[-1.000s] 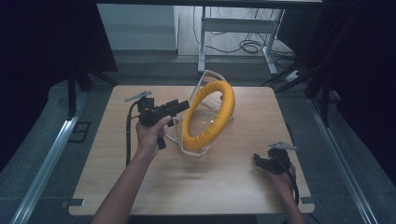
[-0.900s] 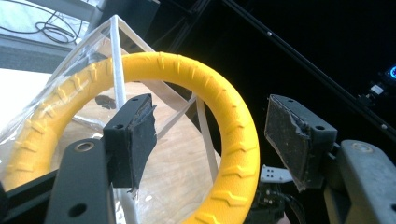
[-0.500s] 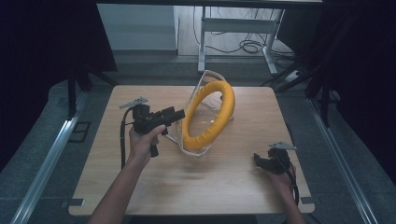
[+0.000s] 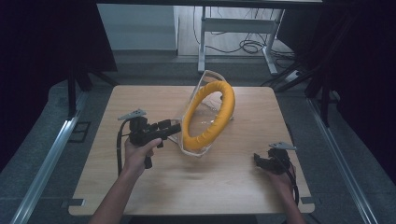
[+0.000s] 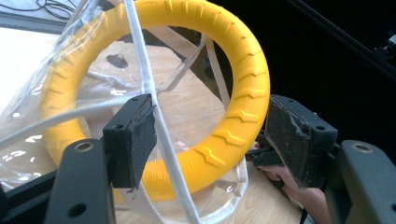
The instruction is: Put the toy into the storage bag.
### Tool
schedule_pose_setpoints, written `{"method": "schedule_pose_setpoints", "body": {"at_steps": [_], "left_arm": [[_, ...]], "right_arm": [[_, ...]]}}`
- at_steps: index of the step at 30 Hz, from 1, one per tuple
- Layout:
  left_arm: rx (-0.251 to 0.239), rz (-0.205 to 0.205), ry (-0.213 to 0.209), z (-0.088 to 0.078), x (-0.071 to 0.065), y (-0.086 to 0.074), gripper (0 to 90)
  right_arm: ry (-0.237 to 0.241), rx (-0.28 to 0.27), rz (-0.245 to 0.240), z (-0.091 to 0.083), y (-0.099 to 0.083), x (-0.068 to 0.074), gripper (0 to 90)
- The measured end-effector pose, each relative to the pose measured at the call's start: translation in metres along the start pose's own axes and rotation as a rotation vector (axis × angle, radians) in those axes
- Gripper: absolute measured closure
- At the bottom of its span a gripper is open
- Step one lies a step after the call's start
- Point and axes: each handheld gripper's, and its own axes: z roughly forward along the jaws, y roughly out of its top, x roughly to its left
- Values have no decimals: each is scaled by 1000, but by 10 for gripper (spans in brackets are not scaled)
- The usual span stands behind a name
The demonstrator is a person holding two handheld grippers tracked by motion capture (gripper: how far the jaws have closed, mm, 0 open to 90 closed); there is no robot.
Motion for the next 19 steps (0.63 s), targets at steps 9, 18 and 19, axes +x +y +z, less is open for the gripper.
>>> {"method": "schedule_pose_setpoints", "body": {"at_steps": [9,18,19], "left_arm": [[17,3,20,-6,4,-9,336],[20,-4,24,-7,7,-11,333],[20,-4,24,-7,7,-11,333]], "right_arm": [[-2,0,3,0,0,0,223],[-2,0,3,0,0,0,223],[-2,0,3,0,0,0,223]]}}
